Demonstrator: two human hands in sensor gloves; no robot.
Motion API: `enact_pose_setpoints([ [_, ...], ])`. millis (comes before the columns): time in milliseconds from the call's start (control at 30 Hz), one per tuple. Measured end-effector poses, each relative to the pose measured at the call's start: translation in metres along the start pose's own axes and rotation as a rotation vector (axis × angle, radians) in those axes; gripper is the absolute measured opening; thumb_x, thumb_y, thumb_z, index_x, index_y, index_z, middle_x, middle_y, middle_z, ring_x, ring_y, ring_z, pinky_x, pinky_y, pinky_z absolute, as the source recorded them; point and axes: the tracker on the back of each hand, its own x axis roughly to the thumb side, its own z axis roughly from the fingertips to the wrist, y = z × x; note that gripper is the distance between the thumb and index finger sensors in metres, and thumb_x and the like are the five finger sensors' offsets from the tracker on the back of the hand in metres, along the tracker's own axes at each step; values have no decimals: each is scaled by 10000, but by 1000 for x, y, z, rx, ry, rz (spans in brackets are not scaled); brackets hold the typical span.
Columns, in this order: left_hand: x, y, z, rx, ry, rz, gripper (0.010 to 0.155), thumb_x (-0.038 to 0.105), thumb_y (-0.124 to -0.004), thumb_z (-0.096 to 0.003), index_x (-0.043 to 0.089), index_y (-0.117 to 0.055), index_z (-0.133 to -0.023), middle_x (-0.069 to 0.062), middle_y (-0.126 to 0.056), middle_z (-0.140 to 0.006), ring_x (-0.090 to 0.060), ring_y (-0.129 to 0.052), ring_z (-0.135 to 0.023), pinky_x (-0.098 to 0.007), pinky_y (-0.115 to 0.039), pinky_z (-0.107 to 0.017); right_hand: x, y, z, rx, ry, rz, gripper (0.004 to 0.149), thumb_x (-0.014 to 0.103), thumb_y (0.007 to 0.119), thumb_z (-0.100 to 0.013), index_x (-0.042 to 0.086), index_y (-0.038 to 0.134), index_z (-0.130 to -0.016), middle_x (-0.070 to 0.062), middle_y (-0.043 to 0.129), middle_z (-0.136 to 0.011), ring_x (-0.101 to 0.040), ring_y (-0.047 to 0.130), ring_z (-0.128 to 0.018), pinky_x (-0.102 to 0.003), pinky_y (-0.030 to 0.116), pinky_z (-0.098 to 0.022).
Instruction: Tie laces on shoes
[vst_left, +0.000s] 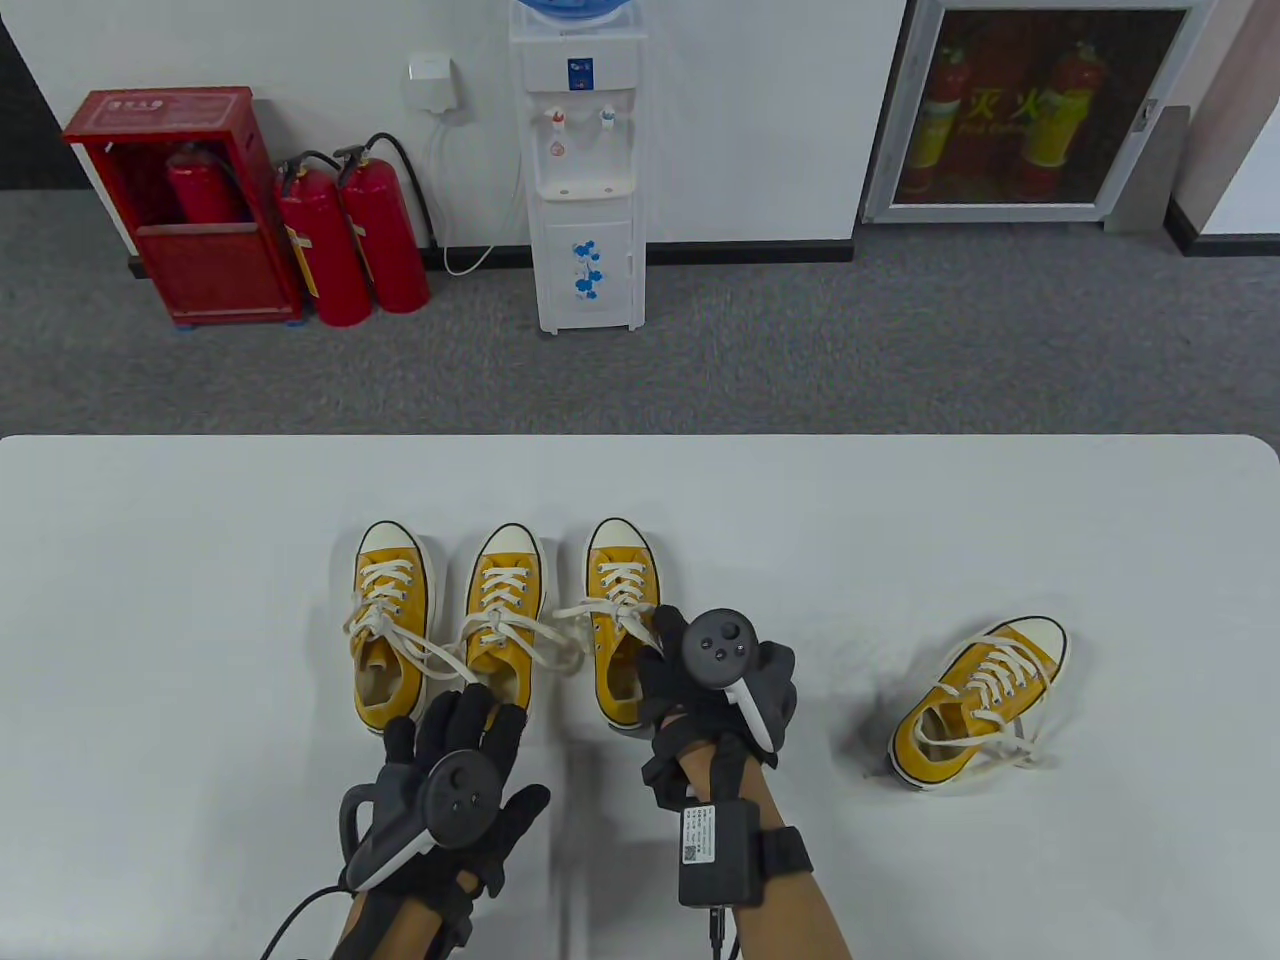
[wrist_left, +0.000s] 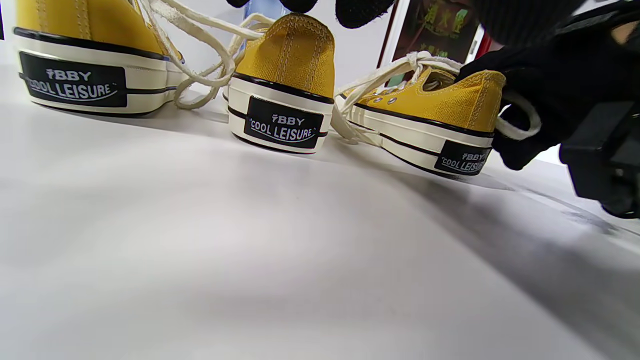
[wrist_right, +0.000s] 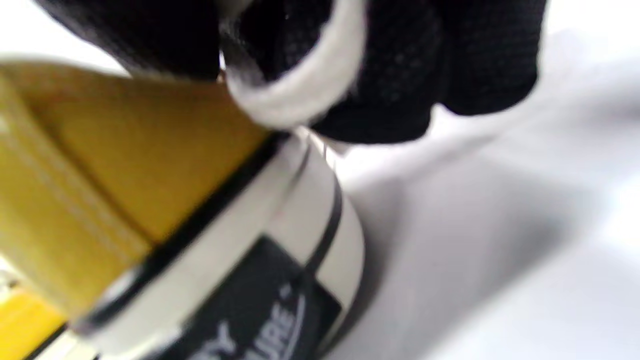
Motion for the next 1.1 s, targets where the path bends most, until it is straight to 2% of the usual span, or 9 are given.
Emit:
enact_pose_setpoints([
  [300,0,0,0,3,-3,-2,824,662,-649,-481,305,-357,-1163,-95,-223,-1265,-459,-243,-1183,-779,-162,-741,2,-49,23,-51,-38,20,628,451,785,-450,173,682,-1004,-85,796,-880,-163,989,-381,-476,816,-434],
  [667,2,0,0,11,-13,-13,825,662,-649,-481,306,-353,-1164,-94,-218,-1265,-458,-239,-1183,-780,-157,-741,-26,-105,57,-157,9,94,618,470,791,-444,187,726,-989,-92,741,-946,-211,960,-518,-504,767,-497],
  [867,2,-2,0,8,-9,-10,824,661,-649,-482,305,-355,-1164,-95,-218,-1265,-459,-240,-1182,-780,-157,-740,-44,-127,74,-243,52,212,626,496,795,-438,198,744,-986,-88,679,-999,-276,870,-713,-533,690,-575],
  [967,2,-2,1,6,-6,-10,824,661,-650,-480,306,-356,-1163,-95,-219,-1265,-458,-240,-1183,-780,-158,-740,-54,-135,78,-284,78,269,638,508,798,-434,206,735,-994,-76,610,-1048,-332,752,-886,-571,596,-654],
  [1100,2,-2,1,8,-7,-10,823,661,-649,-481,306,-357,-1163,-93,-215,-1265,-459,-232,-1182,-779,-157,-740,-71,-144,79,-297,147,281,667,518,802,-433,218,696,-1019,-61,517,-1108,-385,571,-1037,-630,464,-726],
])
